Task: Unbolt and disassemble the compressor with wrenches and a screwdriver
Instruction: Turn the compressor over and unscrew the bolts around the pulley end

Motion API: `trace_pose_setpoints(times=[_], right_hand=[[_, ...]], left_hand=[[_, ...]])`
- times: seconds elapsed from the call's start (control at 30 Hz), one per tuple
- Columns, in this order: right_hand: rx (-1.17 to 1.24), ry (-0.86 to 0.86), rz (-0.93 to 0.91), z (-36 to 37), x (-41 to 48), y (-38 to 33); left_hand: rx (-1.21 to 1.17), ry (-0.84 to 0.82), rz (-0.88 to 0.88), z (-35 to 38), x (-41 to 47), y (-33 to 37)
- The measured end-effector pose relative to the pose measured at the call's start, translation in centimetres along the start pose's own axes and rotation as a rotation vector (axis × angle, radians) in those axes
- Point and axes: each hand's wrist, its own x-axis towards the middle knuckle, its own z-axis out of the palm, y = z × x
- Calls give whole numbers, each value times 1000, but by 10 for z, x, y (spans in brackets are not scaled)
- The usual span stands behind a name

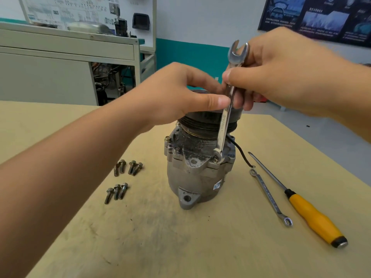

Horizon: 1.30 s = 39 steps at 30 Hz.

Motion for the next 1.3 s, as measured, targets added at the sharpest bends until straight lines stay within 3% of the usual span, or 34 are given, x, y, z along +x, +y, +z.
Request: trace_pose_setpoints(times=[0.17,0.97,1.3], right_hand=[[-14,12,-18,-1,1,2],[-36,17,-76,-4,2,10],[365,-225,13,-13,2,14]], left_hand=[[-28,-45,-7,4,7,1],[20,27,19,11,8,3],[3,114,26,17,5,3]])
